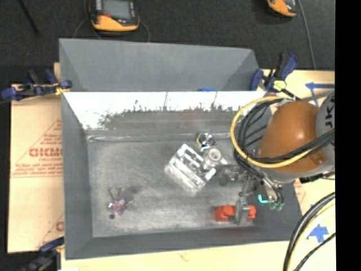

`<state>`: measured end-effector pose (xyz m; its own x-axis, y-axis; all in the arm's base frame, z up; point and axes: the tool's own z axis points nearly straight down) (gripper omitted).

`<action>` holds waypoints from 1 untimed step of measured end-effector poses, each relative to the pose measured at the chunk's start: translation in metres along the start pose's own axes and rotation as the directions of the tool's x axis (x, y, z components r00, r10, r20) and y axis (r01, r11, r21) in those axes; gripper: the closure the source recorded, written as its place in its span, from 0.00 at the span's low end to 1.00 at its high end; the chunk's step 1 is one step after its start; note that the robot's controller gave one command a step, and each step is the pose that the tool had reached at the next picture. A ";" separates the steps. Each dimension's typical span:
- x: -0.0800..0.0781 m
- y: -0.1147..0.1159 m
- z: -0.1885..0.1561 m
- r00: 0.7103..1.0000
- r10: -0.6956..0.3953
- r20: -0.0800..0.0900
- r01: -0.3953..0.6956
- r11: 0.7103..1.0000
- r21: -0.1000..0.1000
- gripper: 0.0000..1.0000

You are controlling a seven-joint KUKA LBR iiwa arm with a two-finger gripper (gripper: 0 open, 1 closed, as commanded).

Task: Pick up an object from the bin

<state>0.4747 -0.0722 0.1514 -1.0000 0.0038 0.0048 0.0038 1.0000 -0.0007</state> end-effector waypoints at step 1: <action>-0.011 -0.035 0.081 0.997 0.079 0.002 -0.079 0.997 -0.002 0.00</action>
Offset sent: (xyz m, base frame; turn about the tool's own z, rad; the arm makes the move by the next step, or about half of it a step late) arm 0.0103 -0.0335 -0.0786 0.0766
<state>0.4849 -0.1072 0.0703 -0.9966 0.0826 0.0028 0.0826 0.9966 0.0010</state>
